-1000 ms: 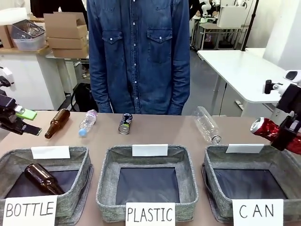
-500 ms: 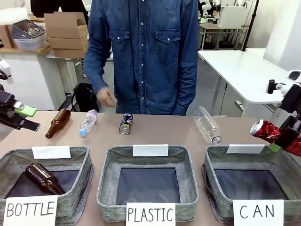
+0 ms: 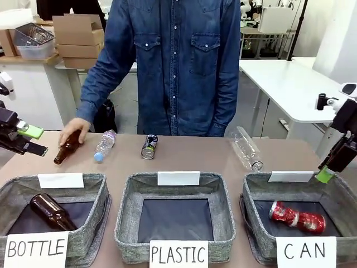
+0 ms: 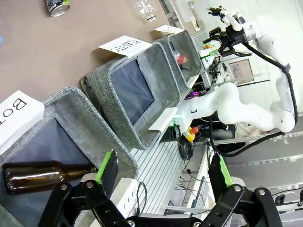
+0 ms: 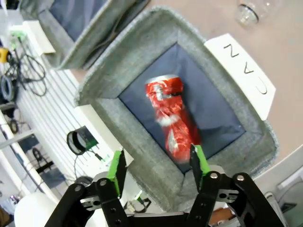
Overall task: Sort the can waste into the basket.
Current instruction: Pick up the can waste from the table and place it in the right Fabric basket.
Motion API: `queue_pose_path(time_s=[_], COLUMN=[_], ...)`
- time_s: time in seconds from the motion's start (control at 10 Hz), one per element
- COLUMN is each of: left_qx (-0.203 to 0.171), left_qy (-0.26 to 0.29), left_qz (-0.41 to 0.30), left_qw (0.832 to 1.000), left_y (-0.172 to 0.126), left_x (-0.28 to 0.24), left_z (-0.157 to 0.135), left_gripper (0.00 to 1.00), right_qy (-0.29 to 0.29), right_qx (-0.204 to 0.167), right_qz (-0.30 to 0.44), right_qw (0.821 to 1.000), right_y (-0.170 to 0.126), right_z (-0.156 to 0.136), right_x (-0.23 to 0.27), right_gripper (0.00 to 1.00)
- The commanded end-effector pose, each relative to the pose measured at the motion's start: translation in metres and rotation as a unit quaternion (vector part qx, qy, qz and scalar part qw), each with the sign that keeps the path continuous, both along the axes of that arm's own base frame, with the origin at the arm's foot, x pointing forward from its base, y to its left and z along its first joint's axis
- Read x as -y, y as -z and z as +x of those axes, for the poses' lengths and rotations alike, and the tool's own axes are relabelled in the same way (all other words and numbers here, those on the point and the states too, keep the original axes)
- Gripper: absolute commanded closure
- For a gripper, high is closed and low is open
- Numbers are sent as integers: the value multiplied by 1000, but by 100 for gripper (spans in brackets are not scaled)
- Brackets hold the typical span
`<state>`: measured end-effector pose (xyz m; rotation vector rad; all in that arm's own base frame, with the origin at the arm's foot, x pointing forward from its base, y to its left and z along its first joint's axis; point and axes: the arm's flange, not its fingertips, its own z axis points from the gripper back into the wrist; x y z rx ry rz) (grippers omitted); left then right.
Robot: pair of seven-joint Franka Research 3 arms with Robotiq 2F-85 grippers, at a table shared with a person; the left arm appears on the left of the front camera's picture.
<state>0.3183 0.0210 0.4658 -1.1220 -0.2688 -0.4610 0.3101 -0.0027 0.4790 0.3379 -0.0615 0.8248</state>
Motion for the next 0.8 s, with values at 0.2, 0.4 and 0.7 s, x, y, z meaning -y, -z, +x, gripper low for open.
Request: queue_pose_path(time_s=[0.2, 0.4, 0.7], left_qx=[3, 0, -19], left_qy=[-1, -1, -6], left_qz=[-12, -1, -74], left_qw=[1000, 1000, 997], left_y=[0, 0, -37], left_x=[3, 0, -18], left_z=[-1, 0, -32], left_gripper=[0, 0, 0], right_qy=[12, 37, 275], right_qx=[4, -16, -207], right_qz=[41, 100, 450], right_qw=[999, 994, 824], right_y=[-2, -9, -45], right_z=[13, 19, 49], right_x=[3, 3, 20], right_gripper=[0, 0, 0])
